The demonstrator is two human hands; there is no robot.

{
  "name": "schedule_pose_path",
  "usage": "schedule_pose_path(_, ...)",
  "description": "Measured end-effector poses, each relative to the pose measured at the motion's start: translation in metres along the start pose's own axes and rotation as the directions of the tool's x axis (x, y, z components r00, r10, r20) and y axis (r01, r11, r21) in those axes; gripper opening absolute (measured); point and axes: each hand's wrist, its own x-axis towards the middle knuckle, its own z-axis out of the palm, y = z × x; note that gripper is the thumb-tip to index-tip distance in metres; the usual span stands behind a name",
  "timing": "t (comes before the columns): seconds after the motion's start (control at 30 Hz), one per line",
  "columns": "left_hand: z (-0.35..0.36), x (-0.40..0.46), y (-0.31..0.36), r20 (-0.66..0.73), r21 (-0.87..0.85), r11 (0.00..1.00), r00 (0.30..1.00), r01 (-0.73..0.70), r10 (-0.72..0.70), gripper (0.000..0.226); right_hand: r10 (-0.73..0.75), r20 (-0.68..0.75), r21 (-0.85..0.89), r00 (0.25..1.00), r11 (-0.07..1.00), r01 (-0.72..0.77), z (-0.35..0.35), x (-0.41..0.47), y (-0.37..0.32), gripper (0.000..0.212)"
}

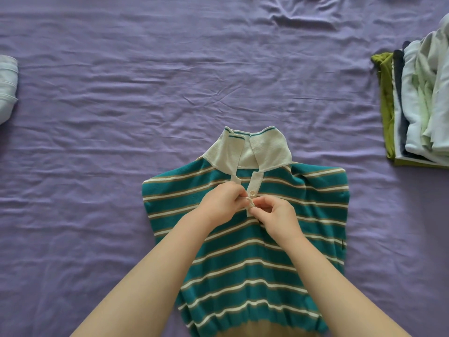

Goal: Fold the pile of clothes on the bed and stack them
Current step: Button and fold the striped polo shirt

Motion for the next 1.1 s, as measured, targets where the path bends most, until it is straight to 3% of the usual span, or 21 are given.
schedule_pose_path(0.3,0.002,-0.001,-0.005,-0.065,-0.133,0.991,0.997,0.020,-0.029,0.014,0.013,0.171,0.192,0.985,0.980,-0.047,-0.016,0.000,0.003,0.018)
schedule_pose_path(0.5,-0.001,-0.004,-0.008,-0.009,-0.209,0.978,1.000,0.004,-0.006,0.009,-0.017,0.199,0.176,0.980,0.984,-0.019,-0.018,0.003,0.004,0.012)
schedule_pose_path(0.67,0.005,-0.007,-0.007,-0.045,-0.045,0.997,0.998,-0.056,0.054,0.012,0.015,0.230,0.008,0.973,1.000,-0.017,-0.014,0.002,0.001,0.007)
schedule_pose_path(0.8,0.008,-0.009,-0.006,-0.116,0.153,0.983,0.987,-0.096,0.115,0.019,0.010,0.068,-0.106,0.998,0.994,-0.003,-0.006,0.005,-0.005,0.011)
schedule_pose_path(1.0,-0.022,0.000,-0.004,-0.053,0.429,0.896,0.987,-0.113,0.150,0.020,-0.139,-0.020,-0.231,0.990,0.964,0.131,-0.006,0.009,-0.013,0.009)
schedule_pose_path(1.1,-0.037,0.007,0.002,0.000,0.470,0.871,0.987,-0.141,0.160,0.019,-0.141,-0.025,-0.332,0.990,0.935,0.125,-0.007,0.013,-0.019,0.006)
